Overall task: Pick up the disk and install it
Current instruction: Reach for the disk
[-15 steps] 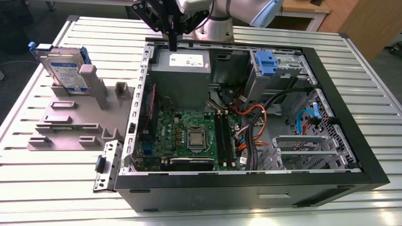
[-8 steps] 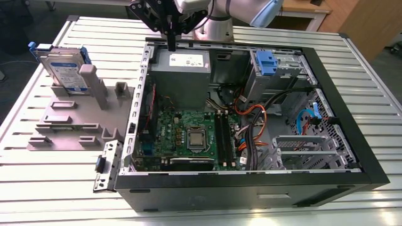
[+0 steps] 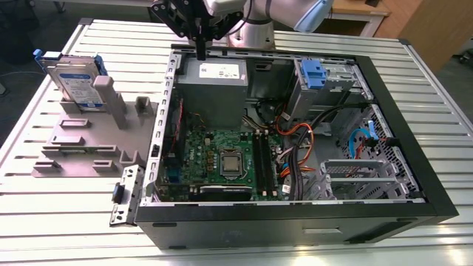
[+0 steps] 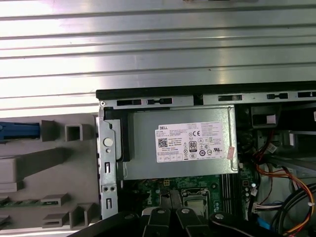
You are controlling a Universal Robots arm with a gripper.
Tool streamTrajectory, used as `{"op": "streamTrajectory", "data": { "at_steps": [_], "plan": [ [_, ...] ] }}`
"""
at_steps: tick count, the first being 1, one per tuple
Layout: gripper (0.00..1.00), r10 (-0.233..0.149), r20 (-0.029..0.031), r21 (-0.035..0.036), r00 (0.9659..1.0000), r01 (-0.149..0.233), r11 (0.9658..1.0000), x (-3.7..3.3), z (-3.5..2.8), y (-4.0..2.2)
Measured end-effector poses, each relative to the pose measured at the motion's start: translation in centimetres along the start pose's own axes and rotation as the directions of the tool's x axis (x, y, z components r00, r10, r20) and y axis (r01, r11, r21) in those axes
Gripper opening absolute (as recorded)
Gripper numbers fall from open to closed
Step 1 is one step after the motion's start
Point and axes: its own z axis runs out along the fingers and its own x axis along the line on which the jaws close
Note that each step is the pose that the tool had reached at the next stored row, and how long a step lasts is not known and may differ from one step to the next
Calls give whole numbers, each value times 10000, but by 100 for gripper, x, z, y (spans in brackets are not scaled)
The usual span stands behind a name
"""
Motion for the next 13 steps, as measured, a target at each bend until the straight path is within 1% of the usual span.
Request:
{"op": "streamTrajectory", "data": {
  "at_steps": [13],
  "plan": [
    [11,0,0,0,10000,0,10000,31,-1,-2]
  ]
}}
